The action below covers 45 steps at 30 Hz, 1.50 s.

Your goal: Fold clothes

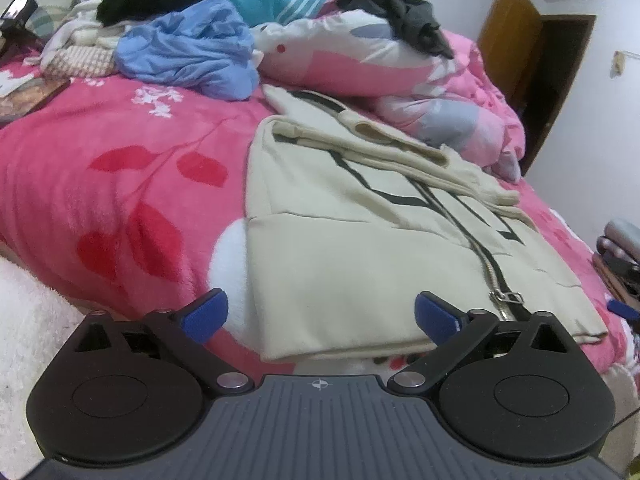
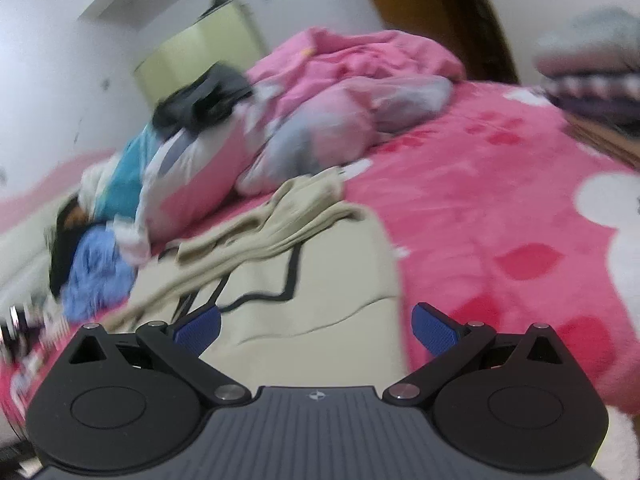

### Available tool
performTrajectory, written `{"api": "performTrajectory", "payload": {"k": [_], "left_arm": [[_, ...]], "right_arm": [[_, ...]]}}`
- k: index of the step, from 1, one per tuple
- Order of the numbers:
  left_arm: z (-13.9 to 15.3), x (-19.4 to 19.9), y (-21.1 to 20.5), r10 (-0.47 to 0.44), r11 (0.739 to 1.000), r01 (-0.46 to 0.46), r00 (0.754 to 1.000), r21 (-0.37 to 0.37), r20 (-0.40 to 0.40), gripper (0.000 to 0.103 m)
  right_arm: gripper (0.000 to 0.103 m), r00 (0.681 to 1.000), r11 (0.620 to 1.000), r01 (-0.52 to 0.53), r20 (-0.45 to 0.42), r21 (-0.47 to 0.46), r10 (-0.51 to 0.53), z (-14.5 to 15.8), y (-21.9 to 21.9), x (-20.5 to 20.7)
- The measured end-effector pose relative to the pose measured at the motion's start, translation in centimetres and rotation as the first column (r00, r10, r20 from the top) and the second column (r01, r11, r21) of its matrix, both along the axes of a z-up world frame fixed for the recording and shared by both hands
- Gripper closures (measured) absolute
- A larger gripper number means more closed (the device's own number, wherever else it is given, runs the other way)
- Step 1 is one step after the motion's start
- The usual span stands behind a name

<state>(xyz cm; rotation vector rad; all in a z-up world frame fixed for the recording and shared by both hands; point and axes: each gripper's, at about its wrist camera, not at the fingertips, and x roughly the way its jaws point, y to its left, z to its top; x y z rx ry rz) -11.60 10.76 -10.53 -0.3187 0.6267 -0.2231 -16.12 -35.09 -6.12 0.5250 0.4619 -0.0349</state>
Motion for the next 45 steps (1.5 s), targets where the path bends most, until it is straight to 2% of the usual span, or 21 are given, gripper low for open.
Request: {"api": "performTrajectory", "payload": {"k": [2, 4, 6, 7, 9, 10, 13, 15, 18, 23, 29, 34, 37, 39, 41, 44, 45], "left_arm": [[0.0, 0.2, 0.3, 0.012, 1.000, -0.012, 1.000, -0.022, -0.013, 0.009], [0.0, 0.3, 0.5, 0.019, 0.999, -0.020, 1.000, -0.040, -0.024, 0.022], [-0.2, 0.6, 0.6, 0.017, 0.999, -0.020, 0.999, -0.046, -0.049, 0.028], [-0.2, 0.7, 0.6, 0.017, 0.999, -0.020, 0.998, -0.046, -0.061, 0.034], [-0.4, 0.8, 0.7, 0.016, 0.999, -0.020, 0.997, -0.045, -0.076, 0.043], [-0.4, 0.8, 0.7, 0.014, 0.999, -0.018, 0.997, -0.046, -0.082, 0.045], [-0.4, 0.7, 0.7, 0.011, 0.999, -0.014, 0.997, -0.040, -0.083, 0.050], [-0.4, 0.7, 0.7, 0.011, 0.999, -0.015, 0.996, -0.042, -0.086, 0.053], [-0.5, 0.9, 0.8, 0.016, 0.999, -0.021, 0.995, -0.044, -0.095, 0.056], [-0.2, 0.7, 0.5, 0.012, 1.000, -0.013, 0.996, -0.013, -0.088, 0.058], [-0.2, 0.2, 0.4, -0.010, 1.000, 0.011, 0.998, 0.014, -0.067, 0.058], [-0.8, 0.6, 0.5, -0.027, 1.000, 0.027, 0.996, -0.006, -0.089, 0.056], [-0.8, 0.8, 0.9, -0.030, 0.998, 0.025, 0.995, -0.055, -0.092, 0.056], [-0.8, 0.8, 1.6, -0.028, 0.993, 0.017, 0.995, -0.119, -0.092, 0.056], [-0.7, 0.9, 2.2, -0.026, 0.984, 0.009, 0.995, -0.180, -0.093, 0.055], [-0.8, 0.8, 2.1, -0.031, 0.984, 0.015, 0.995, -0.177, -0.091, 0.055], [-0.7, 0.7, 1.9, -0.037, 0.984, 0.022, 0.996, -0.174, -0.082, 0.055]], "right_arm": [[0.000, 0.999, 0.995, 0.045, -0.032, 0.092, -0.043, -0.4, -2.2, 0.0], [0.001, 0.995, 0.979, 0.073, -0.076, 0.192, -0.060, -1.2, -3.9, 0.3], [0.003, 0.993, 0.958, 0.081, -0.102, 0.275, -0.055, -2.1, -5.2, 0.6], [0.005, 0.993, 0.949, 0.086, -0.104, 0.302, -0.056, -2.3, -5.6, 0.7], [0.010, 0.993, 0.941, 0.083, -0.106, 0.328, -0.051, -2.5, -6.0, 0.6], [0.018, 0.993, 0.938, 0.080, -0.108, 0.338, -0.046, -2.5, -6.1, 0.5], [0.032, 0.992, 0.931, 0.054, -0.127, 0.361, -0.008, -2.8, -5.9, -0.1], [0.037, 0.990, 0.929, 0.037, -0.141, 0.369, 0.016, -2.8, -5.7, -0.4], [0.052, 0.988, 0.946, 0.012, -0.147, 0.323, 0.038, -2.1, -4.9, -0.3], [0.052, 0.986, 0.978, 0.013, -0.166, 0.207, 0.022, -1.2, -4.2, 0.9], [0.053, 0.974, 0.976, -0.030, -0.213, 0.218, 0.077, -2.4, -3.2, 0.6], [0.053, 0.967, 0.956, -0.055, -0.221, 0.289, 0.123, -2.7, -2.3, -0.6], [0.053, 0.969, 0.933, -0.056, -0.207, 0.356, 0.137, -3.1, -2.3, -1.0], [0.056, 0.974, 0.909, -0.041, -0.185, 0.414, 0.128, -3.4, -2.6, -1.0], [0.058, 0.980, 0.900, -0.020, -0.169, 0.435, 0.103, -3.4, -2.9, -1.1], [0.060, 0.984, 0.897, 0.007, -0.164, 0.442, 0.073, -3.6, -3.0, -1.3], [0.065, 0.984, 0.895, 0.010, -0.165, 0.447, 0.071, -3.7, -2.9, -1.4]]}}
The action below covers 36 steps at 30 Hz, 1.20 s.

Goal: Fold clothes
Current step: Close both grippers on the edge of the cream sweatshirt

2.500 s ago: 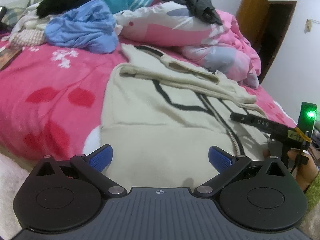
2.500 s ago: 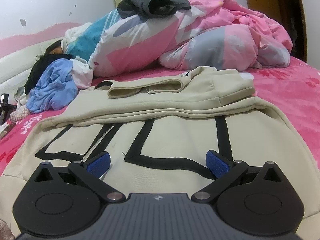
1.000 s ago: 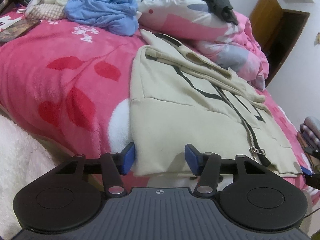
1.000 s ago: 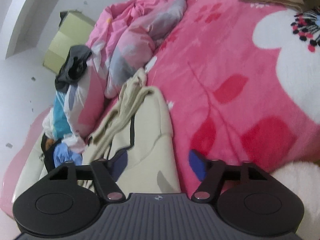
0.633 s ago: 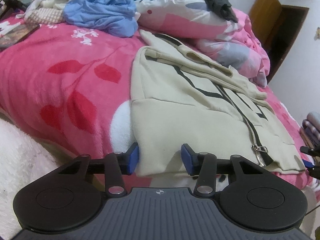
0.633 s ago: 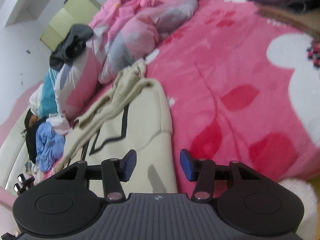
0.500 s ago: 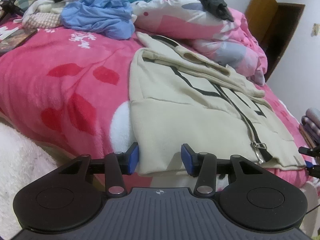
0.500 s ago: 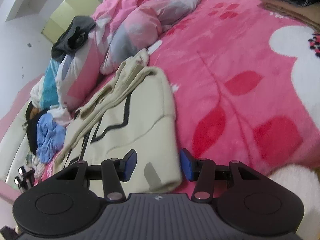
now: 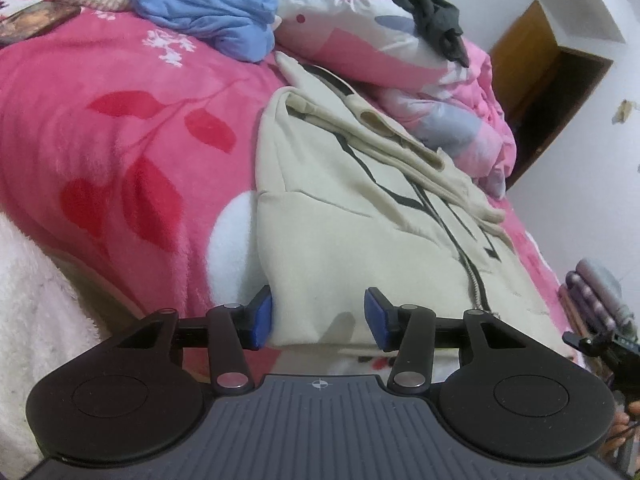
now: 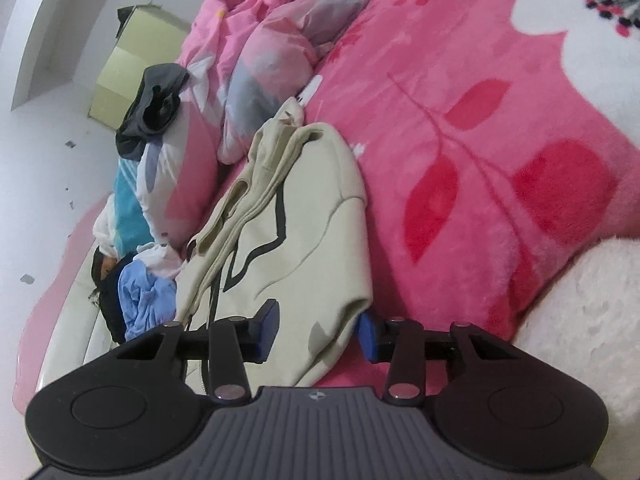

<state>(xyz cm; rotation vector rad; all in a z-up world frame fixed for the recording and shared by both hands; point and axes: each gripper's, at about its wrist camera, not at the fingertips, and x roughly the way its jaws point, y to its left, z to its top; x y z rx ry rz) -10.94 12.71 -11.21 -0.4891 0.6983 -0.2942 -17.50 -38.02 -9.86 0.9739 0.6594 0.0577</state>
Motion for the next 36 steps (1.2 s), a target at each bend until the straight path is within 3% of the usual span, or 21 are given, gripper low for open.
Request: {"api": "performTrajectory", "payload": {"k": [1, 7, 12, 16, 25, 28, 30, 36], "left_arm": [[0.1, -0.1, -0.1, -0.006, 1.000, 0.006, 1.000, 0.000, 0.011, 0.055], [0.7, -0.8, -0.3, -0.037, 0.999, 0.039, 0.996, -0.022, 0.085, 0.054], [0.0, -0.4, -0.6, -0.051, 0.999, 0.052, 0.998, -0.006, 0.034, 0.054], [0.1, -0.7, -1.4, -0.090, 0.996, 0.088, 0.994, 0.034, 0.060, 0.047], [0.1, -0.3, 0.0, -0.043, 0.993, 0.050, 0.996, -0.103, 0.073, 0.048], [-0.5, -0.2, -1.0, -0.082, 0.996, 0.083, 0.996, -0.022, 0.037, 0.048], [-0.7, -0.6, -1.4, -0.090, 0.996, 0.091, 0.995, -0.016, 0.042, 0.048], [0.4, -0.8, -0.1, -0.027, 0.990, 0.045, 0.990, -0.131, 0.136, 0.052]], "right_arm": [[0.069, 1.000, 1.000, -0.006, 0.000, 0.013, 0.006, -0.2, 0.1, 0.0], [0.072, 0.999, 0.999, -0.021, 0.046, 0.033, 0.019, -0.1, 0.7, -0.1], [0.072, 1.000, 0.997, 0.011, 0.023, 0.083, -0.013, -1.1, 0.6, 0.0], [0.072, 1.000, 0.992, -0.018, 0.009, 0.123, 0.017, -2.0, 1.4, 0.3], [0.072, 0.999, 0.989, -0.007, 0.036, 0.148, 0.001, -2.1, 1.9, 0.8], [0.072, 1.000, 0.985, 0.000, 0.029, 0.171, -0.005, -2.8, 1.8, 0.8], [0.072, 1.000, 0.985, -0.003, 0.031, 0.172, -0.003, -2.9, 1.8, 0.8], [0.071, 0.998, 0.986, -0.014, 0.063, 0.167, 0.003, -2.5, 1.9, 0.8]]}}
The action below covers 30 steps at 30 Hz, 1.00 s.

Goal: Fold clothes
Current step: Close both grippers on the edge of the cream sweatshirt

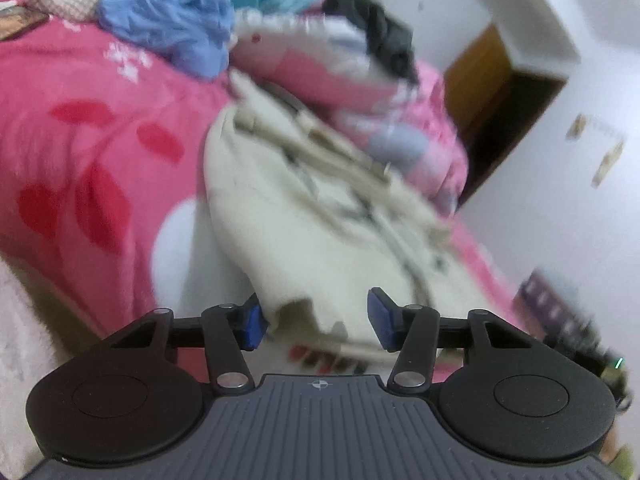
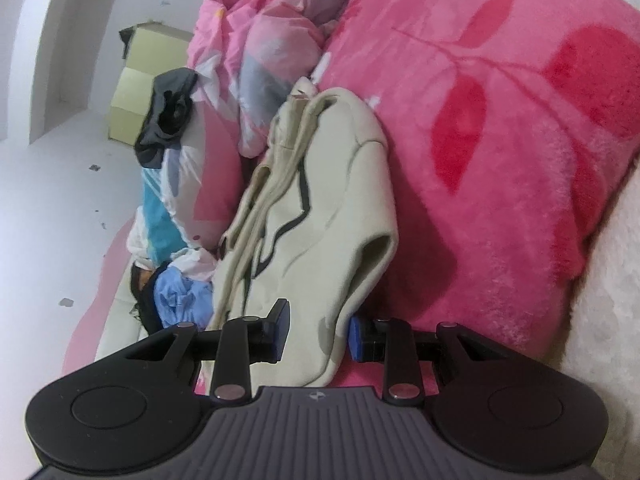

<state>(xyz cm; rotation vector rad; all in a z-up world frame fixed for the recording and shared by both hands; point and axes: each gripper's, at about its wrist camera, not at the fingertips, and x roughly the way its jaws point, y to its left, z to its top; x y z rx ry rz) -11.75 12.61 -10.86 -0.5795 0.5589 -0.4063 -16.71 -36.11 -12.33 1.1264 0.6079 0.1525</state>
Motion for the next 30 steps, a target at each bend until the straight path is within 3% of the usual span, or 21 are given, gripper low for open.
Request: {"api": "performTrajectory", "payload": {"k": [3, 6, 10, 14, 18, 21, 23, 28, 30], "left_arm": [[-0.4, 0.9, -0.4, 0.004, 0.999, -0.001, 0.999, 0.052, -0.051, 0.051], [-1.1, 1.3, -0.6, 0.022, 0.998, -0.017, 0.995, 0.056, -0.096, 0.055], [-0.5, 1.1, -0.8, 0.026, 0.998, -0.022, 0.998, 0.064, -0.056, 0.055], [-0.7, 1.5, -0.9, 0.047, 0.997, -0.042, 0.996, 0.071, -0.076, 0.059], [-0.6, 1.1, -1.2, 0.058, 0.992, -0.051, 0.997, 0.119, -0.051, 0.071], [-0.4, 0.9, -1.1, 0.071, 0.991, -0.065, 0.996, 0.113, -0.047, 0.076], [-0.1, 0.7, -1.1, 0.075, 0.990, -0.070, 0.997, 0.121, -0.032, 0.079], [0.9, 0.4, -1.5, 0.076, 0.985, -0.076, 0.997, 0.157, 0.008, 0.083], [1.3, 0.4, -1.5, 0.077, 0.984, -0.079, 0.997, 0.160, 0.019, 0.085]], "right_arm": [[0.072, 1.000, 1.000, 0.002, -0.001, 0.002, -0.002, -0.2, 0.1, 0.1], [0.072, 1.000, 1.000, 0.005, -0.024, 0.029, -0.004, -0.8, 0.1, 0.4], [0.071, 1.000, 0.999, -0.025, 0.006, 0.038, 0.025, -0.3, 0.3, 0.8], [0.071, 0.999, 0.999, -0.031, -0.034, 0.043, 0.033, -0.9, 0.3, 1.3], [0.067, 0.998, 0.997, -0.045, -0.046, 0.057, 0.048, -0.9, 0.2, 1.6], [0.066, 0.998, 0.995, -0.043, -0.048, 0.086, 0.047, -0.8, -0.1, 1.9], [0.070, 0.999, 0.997, -0.044, -0.029, 0.060, 0.046, -0.3, 0.2, 1.9], [0.094, 0.999, 0.999, -0.038, 0.010, -0.014, 0.038, 1.3, 0.8, 2.0], [0.097, 0.999, 0.999, -0.035, 0.024, -0.037, 0.036, 1.9, 0.9, 2.0]]}}
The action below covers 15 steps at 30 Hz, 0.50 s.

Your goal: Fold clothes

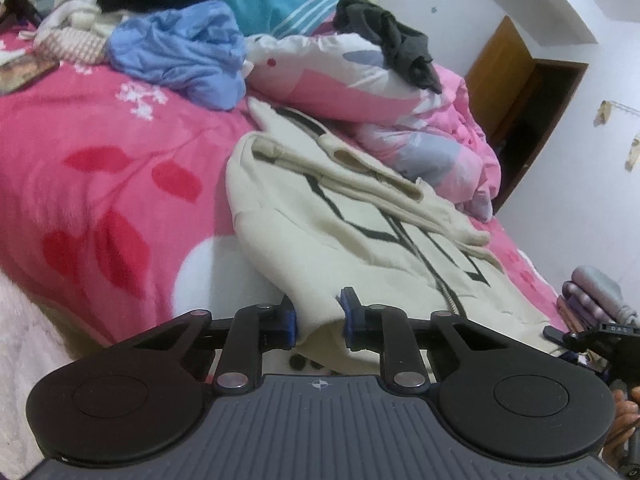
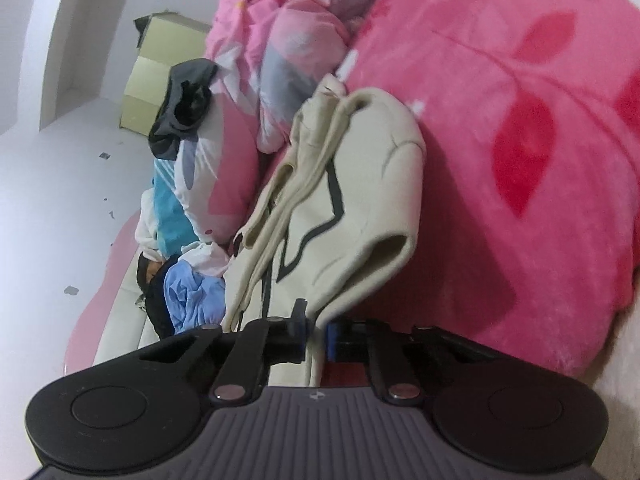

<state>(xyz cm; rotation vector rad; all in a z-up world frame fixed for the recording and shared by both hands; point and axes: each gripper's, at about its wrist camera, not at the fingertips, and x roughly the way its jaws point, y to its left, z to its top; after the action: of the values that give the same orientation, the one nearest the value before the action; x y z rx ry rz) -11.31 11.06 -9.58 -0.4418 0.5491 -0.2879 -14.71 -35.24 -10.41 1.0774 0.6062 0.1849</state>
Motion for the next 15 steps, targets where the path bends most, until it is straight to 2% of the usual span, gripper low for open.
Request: {"api": "performTrajectory", "payload": {"k": [15], "left_arm": [[3.2, 1.4, -0.4, -0.010, 1.000, 0.009, 0.994, 0.012, 0.107, 0.089]], "right_arm": [[0.098, 0.995, 0.995, -0.011, 0.102, -0.095, 0.021, 4.4, 0.6, 2.3]]}}
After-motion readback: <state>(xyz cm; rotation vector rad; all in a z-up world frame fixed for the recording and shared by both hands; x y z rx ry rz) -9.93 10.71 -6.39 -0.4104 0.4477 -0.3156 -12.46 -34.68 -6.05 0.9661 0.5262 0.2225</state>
